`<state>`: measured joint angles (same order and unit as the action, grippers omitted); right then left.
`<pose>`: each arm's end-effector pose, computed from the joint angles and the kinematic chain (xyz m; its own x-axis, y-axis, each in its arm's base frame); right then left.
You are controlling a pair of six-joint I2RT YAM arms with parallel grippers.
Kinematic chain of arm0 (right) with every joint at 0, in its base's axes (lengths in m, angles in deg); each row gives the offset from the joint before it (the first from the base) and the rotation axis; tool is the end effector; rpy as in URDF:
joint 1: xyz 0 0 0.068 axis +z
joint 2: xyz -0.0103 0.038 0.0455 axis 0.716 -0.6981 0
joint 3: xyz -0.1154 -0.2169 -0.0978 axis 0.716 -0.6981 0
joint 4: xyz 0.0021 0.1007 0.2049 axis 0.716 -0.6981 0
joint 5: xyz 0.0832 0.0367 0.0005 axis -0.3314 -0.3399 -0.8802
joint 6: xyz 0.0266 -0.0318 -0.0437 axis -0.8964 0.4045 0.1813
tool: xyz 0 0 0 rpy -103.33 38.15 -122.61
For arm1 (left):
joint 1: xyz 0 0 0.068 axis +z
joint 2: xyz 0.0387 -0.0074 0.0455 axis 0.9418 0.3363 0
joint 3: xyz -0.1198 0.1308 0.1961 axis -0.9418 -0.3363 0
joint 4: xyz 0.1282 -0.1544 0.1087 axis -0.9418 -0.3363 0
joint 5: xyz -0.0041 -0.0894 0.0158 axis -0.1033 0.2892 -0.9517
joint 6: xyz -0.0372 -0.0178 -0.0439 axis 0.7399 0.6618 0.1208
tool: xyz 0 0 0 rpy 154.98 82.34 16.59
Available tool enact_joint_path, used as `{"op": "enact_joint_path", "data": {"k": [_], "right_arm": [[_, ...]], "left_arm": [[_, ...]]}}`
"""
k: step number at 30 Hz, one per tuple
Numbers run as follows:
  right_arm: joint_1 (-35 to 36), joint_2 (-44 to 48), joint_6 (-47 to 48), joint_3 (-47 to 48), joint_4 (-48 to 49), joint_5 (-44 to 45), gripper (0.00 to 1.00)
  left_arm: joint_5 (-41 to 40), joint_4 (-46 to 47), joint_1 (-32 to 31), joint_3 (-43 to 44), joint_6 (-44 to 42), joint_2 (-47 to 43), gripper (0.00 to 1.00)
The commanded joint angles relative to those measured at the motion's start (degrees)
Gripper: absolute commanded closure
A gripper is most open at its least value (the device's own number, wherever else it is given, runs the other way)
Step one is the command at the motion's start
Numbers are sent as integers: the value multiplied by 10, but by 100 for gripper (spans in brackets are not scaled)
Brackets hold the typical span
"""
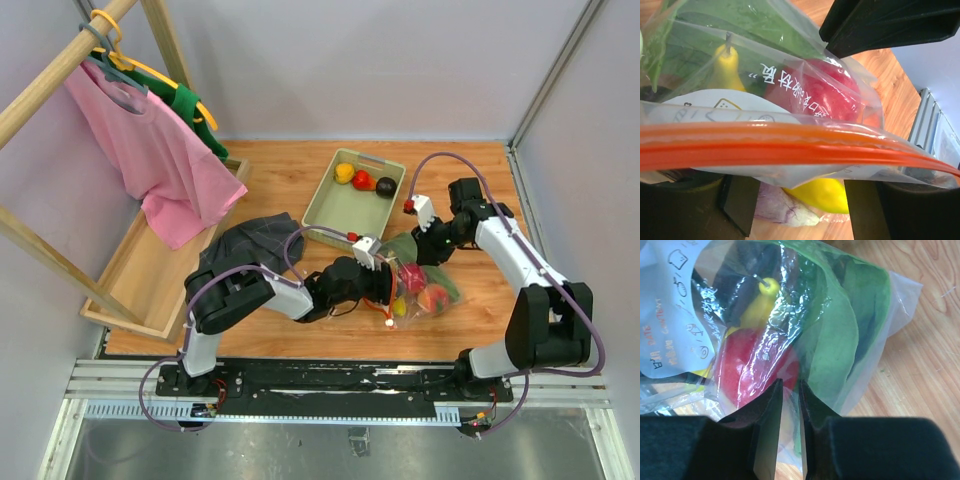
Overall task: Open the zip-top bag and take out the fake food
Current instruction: Pick up the fake fruit from the zipper food storage bag.
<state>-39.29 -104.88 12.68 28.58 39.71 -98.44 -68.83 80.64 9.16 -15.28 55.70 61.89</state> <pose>0.2460 0.0508 0.2419 -0.5270 -0.5824 -0.6189 -0.7937 0.5976 0.1135 0.1838 -0.3310 0.1609 -0.6013 -0.1233 -0.7894 0.6256 0.5419 -0.5612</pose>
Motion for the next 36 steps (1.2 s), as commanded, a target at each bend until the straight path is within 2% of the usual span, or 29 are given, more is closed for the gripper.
{"op": "enact_joint_path", "data": {"k": [1,6,12,21,29,36], "right_arm": [[15,19,3,-10,-49,-45,77],[14,31,3,-11,-61,-54,71],[15,35,-3,-16,-63,-48,69],[14,61,-11,-9,-73,-35,67],[11,123,-31,0,-86,-39,54],[5,135,-43,-26,-87,-42,43]], "left_arm": [[11,102,6,-30,-31,-20,33],[40,203,6,-68,-30,-29,34],[74,254,6,-74,-34,-34,41],[73,244,6,-76,-39,-46,49],[108,305,6,-108,-38,-61,50],[120,306,6,-113,-41,-61,50]]}}
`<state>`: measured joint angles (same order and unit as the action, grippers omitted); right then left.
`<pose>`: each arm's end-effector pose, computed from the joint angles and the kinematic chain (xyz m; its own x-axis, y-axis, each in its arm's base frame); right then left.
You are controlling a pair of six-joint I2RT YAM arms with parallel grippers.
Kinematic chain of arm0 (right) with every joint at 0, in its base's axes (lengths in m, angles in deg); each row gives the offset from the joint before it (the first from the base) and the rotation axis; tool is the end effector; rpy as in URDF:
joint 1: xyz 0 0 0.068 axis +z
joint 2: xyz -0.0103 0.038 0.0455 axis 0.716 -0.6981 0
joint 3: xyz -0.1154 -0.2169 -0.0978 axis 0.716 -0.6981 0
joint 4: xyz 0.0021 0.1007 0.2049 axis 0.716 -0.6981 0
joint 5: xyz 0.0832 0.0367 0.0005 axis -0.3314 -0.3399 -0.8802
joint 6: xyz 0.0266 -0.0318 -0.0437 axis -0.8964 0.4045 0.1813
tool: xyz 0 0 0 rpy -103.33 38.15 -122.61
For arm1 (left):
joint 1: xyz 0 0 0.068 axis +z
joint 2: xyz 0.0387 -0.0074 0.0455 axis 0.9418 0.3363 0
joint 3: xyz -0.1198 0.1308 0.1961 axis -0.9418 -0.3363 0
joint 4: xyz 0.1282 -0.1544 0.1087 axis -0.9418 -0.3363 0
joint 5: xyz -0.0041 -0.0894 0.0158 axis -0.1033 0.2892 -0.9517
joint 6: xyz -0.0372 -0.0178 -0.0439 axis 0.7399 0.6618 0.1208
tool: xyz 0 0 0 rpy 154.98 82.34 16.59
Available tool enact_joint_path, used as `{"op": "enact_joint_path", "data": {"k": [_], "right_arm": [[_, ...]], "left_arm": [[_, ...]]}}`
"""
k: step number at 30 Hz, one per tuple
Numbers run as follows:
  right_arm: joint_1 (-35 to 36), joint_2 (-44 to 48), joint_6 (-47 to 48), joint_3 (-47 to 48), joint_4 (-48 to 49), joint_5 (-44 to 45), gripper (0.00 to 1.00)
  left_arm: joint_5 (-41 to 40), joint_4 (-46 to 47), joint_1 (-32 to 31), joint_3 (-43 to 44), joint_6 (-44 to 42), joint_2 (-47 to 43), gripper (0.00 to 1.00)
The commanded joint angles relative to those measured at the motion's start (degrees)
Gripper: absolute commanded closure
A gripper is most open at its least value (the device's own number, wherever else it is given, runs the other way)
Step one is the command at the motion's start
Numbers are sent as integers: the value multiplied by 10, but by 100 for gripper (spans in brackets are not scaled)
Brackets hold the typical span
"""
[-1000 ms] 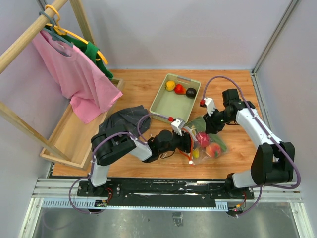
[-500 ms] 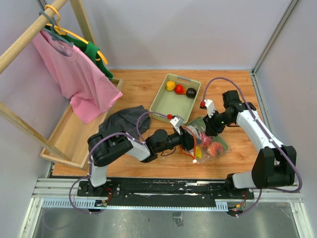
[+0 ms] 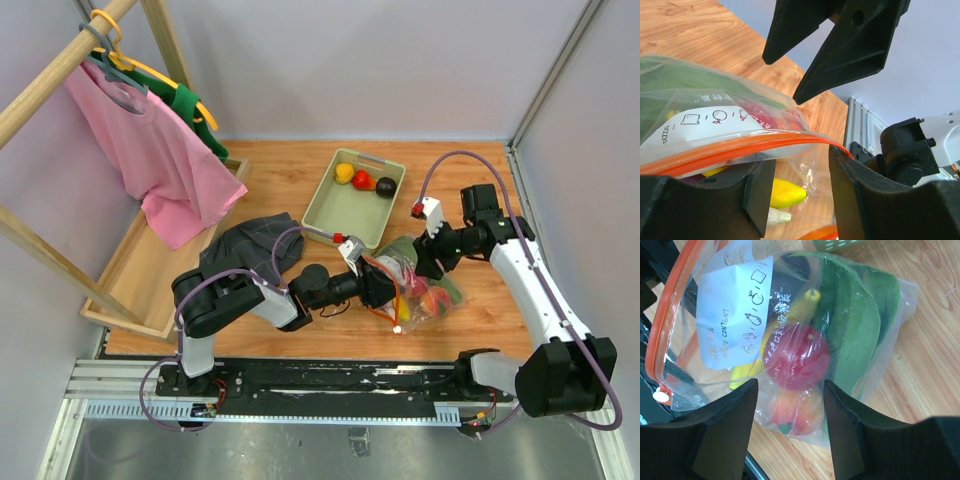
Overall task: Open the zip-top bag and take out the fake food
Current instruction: Pick up the fake fruit from the zipper food storage bag.
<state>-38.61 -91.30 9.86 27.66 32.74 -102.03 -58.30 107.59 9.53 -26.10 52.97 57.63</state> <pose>0.1959 0.0499 0.2814 -0.4828 -0.5302 -0.6970 -0.8036 0.5846 0.1118 0.1620 -0.3037 0.1933 -0.4696 -0.2695 -0.8407 0.8106 0.2459 -0.5315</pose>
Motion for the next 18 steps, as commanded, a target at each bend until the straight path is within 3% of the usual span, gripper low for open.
{"op": "enact_joint_path", "data": {"k": [1,10,15,18], "right_arm": [[-2,-7,-15,-21,-18,-9,42],[-2,-68,-19,-28,-8,-14,44],[-1,-74,-16,-28,-9,-33,65],[-2,-70,-16,-29,-9,-39,88]], "left_arm": [[15,37,2,-4,-13,-16,50],[21,20,2,12,-14,-7,50],[22,20,2,15,-11,2,50],[17,16,2,11,-15,5,49]]}}
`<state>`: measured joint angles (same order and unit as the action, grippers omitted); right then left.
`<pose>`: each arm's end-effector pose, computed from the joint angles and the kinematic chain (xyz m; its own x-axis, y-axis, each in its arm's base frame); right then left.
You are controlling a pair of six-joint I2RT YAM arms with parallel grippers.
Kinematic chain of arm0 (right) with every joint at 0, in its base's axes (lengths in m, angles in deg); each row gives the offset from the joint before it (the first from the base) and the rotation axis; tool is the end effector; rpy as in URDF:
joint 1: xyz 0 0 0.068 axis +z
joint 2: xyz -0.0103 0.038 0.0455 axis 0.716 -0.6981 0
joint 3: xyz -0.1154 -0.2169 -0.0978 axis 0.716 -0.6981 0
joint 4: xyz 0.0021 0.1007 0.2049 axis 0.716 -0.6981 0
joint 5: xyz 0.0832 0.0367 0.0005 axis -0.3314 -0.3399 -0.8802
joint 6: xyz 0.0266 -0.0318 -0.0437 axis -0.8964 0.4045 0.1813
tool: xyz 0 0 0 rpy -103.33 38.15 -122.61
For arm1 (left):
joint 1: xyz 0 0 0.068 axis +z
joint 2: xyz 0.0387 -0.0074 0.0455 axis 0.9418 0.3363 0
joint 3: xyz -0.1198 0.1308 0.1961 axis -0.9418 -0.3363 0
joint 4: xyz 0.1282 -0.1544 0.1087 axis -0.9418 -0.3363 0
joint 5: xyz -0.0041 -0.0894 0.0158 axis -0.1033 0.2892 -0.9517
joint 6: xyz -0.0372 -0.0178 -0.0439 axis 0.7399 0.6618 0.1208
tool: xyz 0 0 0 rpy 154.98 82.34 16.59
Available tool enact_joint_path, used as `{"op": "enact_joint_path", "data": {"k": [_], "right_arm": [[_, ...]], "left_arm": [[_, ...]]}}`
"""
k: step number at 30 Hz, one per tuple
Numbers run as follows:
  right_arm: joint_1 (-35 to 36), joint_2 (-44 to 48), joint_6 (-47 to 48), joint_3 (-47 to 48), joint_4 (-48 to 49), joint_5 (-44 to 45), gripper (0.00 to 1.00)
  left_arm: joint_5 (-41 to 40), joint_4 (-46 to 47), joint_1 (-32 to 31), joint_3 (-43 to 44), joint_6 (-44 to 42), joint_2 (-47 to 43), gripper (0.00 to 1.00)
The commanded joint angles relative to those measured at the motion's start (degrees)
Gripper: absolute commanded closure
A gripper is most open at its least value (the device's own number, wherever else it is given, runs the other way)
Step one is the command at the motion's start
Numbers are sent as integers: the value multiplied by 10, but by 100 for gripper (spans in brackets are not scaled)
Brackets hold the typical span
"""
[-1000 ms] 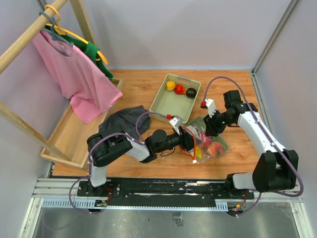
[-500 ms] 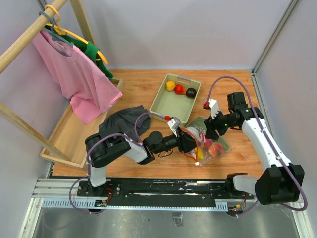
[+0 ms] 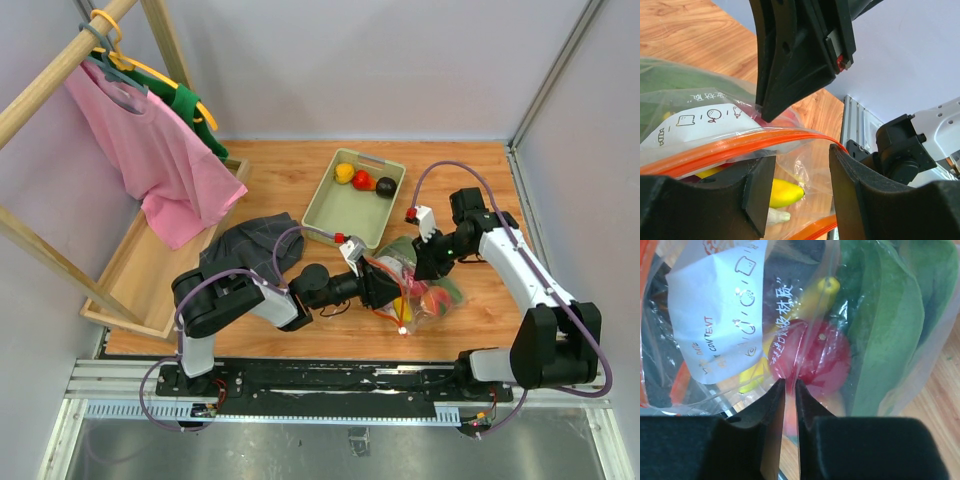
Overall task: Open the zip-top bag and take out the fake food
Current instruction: Pick up the fake fruit from the zipper food storage bag.
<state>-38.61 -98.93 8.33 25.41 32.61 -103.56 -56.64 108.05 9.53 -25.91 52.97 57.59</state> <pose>0.2115 0.0528 0.2463 -0.6121 -0.5194 -0.5963 -0.7620 0.5891 0.2690 0.1610 -0.3045 0.1953 -0.4700 -0.2635 -0.8424 0.8218 0.2176 -0.5265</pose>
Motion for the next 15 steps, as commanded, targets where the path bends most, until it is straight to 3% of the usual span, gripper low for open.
{"op": "enact_joint_path", "data": {"k": [1,15], "right_arm": [[-2,8,-1,-6,-8,-22,98],[-30,89,-19,-25,26,13,99]], "left_arm": [[-4,9,2,7,-19,5,49],[-76,-58,-16,-3,-80,11,56]]}}
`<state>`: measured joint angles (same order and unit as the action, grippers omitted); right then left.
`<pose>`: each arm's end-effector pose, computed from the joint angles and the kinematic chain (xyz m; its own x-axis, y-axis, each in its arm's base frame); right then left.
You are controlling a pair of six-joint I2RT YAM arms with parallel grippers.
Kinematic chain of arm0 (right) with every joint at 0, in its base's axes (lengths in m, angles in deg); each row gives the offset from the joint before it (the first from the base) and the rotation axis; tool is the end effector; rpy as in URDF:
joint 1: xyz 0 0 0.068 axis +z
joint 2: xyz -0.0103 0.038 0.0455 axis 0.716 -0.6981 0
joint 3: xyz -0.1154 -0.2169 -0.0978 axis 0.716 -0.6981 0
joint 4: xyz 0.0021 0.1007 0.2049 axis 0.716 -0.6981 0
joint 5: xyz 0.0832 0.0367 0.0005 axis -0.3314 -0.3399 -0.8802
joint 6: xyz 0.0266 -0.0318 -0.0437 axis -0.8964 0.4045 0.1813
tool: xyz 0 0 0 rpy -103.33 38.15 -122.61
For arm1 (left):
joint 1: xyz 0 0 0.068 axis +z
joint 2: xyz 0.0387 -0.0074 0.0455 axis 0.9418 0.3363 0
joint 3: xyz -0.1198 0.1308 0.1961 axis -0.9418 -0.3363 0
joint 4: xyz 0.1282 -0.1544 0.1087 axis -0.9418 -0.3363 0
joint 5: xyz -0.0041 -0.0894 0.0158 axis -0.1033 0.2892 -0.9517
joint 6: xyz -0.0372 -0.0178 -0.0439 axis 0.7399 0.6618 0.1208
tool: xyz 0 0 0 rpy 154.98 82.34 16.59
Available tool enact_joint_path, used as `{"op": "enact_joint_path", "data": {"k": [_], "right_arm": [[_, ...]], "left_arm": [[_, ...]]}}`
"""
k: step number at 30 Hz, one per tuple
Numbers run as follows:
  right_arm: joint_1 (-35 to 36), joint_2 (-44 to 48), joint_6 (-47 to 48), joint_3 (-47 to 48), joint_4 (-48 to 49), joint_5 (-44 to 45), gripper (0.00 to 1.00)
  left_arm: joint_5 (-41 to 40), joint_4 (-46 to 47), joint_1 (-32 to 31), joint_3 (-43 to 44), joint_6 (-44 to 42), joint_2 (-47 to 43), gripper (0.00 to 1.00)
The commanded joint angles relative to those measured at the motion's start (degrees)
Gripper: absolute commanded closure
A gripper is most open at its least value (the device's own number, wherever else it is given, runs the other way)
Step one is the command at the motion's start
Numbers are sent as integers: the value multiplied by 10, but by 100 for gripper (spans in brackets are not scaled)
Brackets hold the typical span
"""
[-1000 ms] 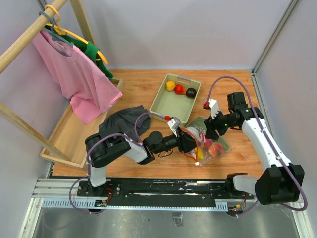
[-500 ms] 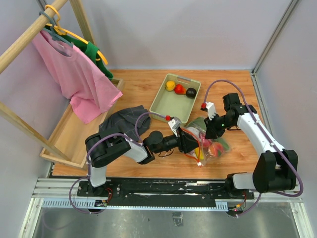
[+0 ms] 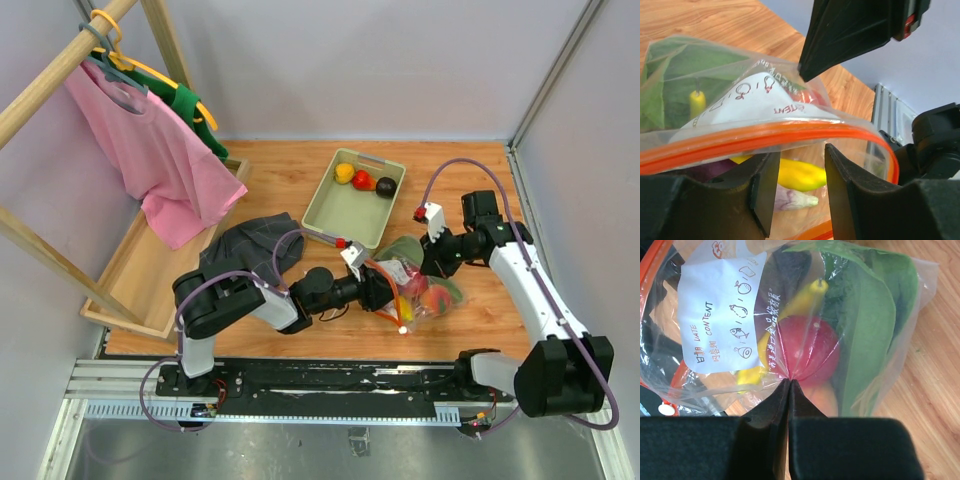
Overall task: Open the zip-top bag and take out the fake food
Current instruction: Pick up the fake fruit from the zipper food storage bag.
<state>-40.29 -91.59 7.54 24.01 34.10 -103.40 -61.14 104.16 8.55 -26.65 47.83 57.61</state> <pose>0.1950 0.0448 0.2650 -0.5558 -0.4859 -0.6746 -0.7650 0.6166 0.1860 0.1583 -0.3046 0.1840 -0.4198 -0.2074 -0.8836 0.8231 0.3233 -0.4669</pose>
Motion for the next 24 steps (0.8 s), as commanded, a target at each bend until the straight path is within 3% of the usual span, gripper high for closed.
{"op": "enact_joint_path", "data": {"k": [1,10,15,24], "right_arm": [[-13,15,-13,-14,14,22,99],[-12,-12,-24,-33,41,136,99],[-11,-30,-24,-32,49,156,86],[8,-72,-22,-28,45,146,76]], "left_arm": [[-36,-26,-7,9,-31,13,57],[-65,-142,-15,84,-70,35,50],[-57,-162,-17,109,-71,51,44],[-71,-194,-19,142,-62,71,25]]}}
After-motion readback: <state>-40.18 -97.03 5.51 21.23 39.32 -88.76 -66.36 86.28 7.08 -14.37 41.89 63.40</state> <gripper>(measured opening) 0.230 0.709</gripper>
